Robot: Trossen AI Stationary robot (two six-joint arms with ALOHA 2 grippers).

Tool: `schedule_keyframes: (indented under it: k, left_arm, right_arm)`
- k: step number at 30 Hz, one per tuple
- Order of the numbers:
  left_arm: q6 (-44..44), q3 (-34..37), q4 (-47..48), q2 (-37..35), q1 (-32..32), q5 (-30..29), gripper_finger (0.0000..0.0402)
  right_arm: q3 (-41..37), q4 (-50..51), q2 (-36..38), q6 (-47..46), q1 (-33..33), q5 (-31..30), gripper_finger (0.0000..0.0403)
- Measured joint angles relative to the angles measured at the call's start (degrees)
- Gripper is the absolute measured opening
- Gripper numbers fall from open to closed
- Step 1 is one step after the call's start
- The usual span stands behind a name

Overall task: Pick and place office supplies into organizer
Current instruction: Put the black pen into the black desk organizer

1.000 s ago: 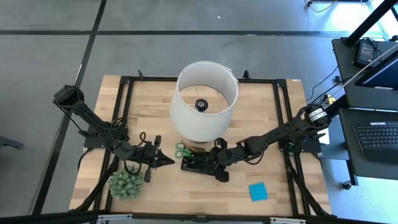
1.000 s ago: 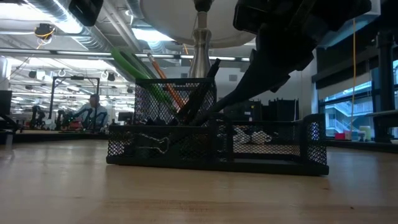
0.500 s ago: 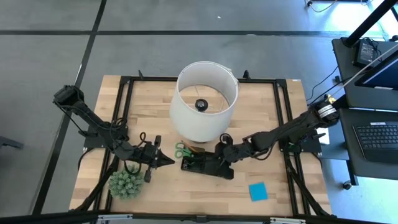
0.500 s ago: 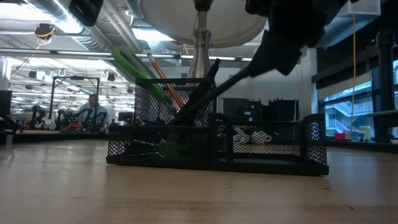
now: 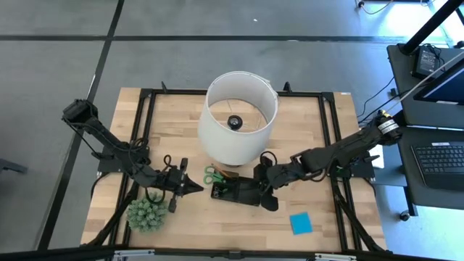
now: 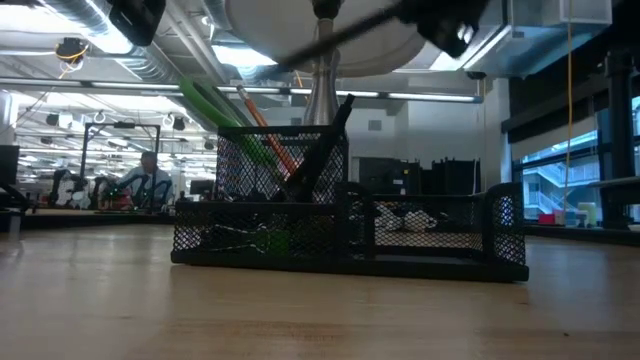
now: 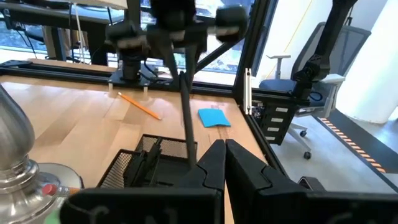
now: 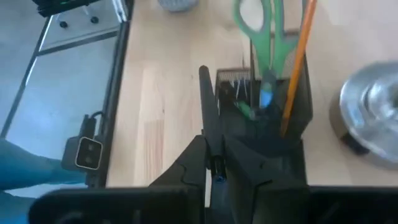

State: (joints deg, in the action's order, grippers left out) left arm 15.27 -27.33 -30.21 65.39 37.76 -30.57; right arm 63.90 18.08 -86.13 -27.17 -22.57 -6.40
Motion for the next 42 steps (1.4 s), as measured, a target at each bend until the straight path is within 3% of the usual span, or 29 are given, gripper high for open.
schedule_keyframes:
  k: [5, 10, 15, 30, 42]
  left_arm:
    - [0.00, 0.00, 0.26, 0.00, 0.01, -0.01, 0.0002]
    - [0.00, 0.00, 0.38, 0.00, 0.02, 0.00, 0.0002]
    - [0.00, 0.00, 0.47, 0.00, 0.01, 0.00, 0.0002]
    - [0.00, 0.00, 1.14, 0.00, 0.02, 0.00, 0.0002]
    - [0.00, 0.00, 1.91, 0.00, 0.00, 0.00, 0.0003]
  right_arm:
    - [6.53, 8.75, 0.02, 1.62, 0.02, -4.81, 0.0041]
    - [8.04, 13.76, 0.02, 0.92, 0.04, -9.02, 0.0041]
    - [7.02, 13.82, -1.44, -0.93, 0.04, -11.64, 0.0041]
    - [6.99, 7.21, -9.90, -1.10, 0.04, -12.10, 0.0041]
    - [6.99, 6.37, -10.64, -0.76, 0.05, -12.15, 0.0056]
